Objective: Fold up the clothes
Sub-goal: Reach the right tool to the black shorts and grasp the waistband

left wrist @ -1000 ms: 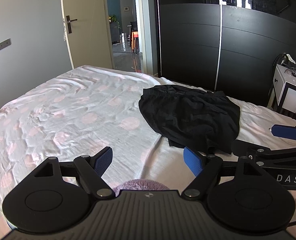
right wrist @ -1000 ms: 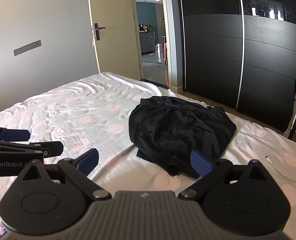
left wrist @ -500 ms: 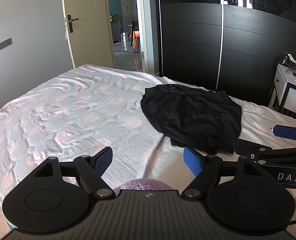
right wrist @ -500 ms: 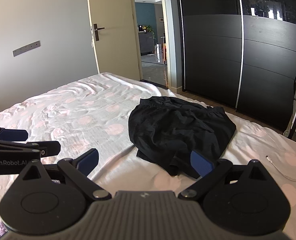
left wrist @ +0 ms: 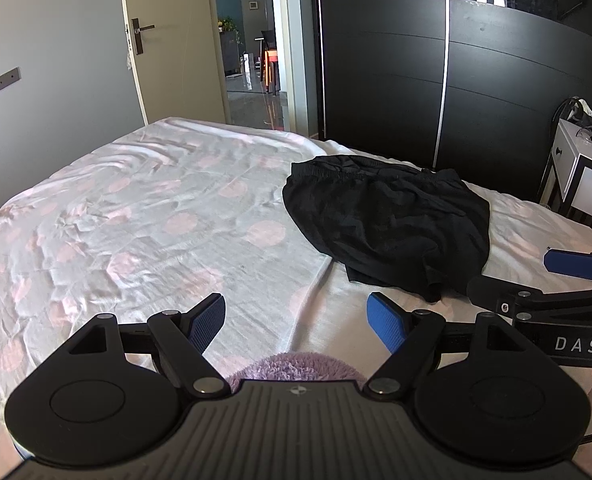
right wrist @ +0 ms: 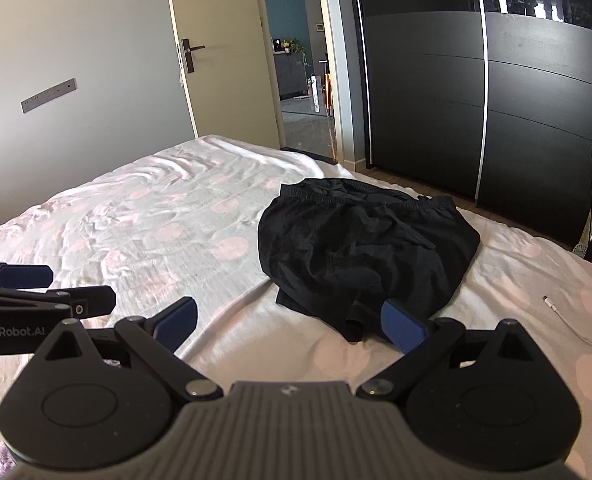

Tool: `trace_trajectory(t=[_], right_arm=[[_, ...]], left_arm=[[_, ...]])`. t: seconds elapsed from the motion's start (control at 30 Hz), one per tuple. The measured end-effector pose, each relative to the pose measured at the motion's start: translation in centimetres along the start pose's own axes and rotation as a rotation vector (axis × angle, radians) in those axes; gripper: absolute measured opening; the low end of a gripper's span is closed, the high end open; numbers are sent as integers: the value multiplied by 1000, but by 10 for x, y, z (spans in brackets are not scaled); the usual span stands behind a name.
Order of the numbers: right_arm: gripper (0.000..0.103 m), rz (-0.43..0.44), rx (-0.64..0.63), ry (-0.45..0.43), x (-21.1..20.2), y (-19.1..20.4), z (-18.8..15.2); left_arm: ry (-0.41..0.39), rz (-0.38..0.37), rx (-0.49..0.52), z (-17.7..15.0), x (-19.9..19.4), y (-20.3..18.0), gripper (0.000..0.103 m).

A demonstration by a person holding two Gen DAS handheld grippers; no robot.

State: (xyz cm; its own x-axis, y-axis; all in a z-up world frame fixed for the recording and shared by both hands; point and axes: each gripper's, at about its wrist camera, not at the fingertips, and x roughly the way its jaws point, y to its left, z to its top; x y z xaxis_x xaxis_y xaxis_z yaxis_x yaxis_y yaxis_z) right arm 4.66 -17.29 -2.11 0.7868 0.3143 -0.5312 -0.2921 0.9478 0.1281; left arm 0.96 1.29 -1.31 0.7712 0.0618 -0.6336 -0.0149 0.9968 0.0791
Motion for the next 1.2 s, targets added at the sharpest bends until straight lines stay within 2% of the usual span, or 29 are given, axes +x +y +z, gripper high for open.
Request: trace_trajectory(t=[0.3,0.53,0.83,0.93,0.97,1.03,1.07,1.1,1.13,1.17,1.2], right_arm=[[99,-34,-89,34,45,-1,4],[99,-40,-121,112,114,-17,-3],[98,-128,-122,241,206,-45,-13],[95,-150,-110,281,227,-50,-14],[85,-158,-110,293,234,-50,-13],[56,-172,-119,334,248,-48,-11],[35,-167,-114,348,253,-48,-9],[22,-171,-112,351,256,-45,-6],[16,-180,-113,352,258,-43,-3],[5,-177,-118,343,257,-39,1],[4,-169,-124,331,256,-34,6]], left_arm=[[51,-12,-11,12,34,22,76],[98,51,-23,20,74,60,76],[185,56,-85,10,126,95,76],[221,56,-103,3,137,104,76],[231,56,-112,1,140,108,76],[244,62,-129,-3,142,114,76],[250,66,-137,-5,143,117,76],[252,70,-142,-6,141,120,76],[254,75,-147,-8,139,123,75],[256,80,-152,-10,138,126,74],[255,87,-158,-12,135,129,74]])
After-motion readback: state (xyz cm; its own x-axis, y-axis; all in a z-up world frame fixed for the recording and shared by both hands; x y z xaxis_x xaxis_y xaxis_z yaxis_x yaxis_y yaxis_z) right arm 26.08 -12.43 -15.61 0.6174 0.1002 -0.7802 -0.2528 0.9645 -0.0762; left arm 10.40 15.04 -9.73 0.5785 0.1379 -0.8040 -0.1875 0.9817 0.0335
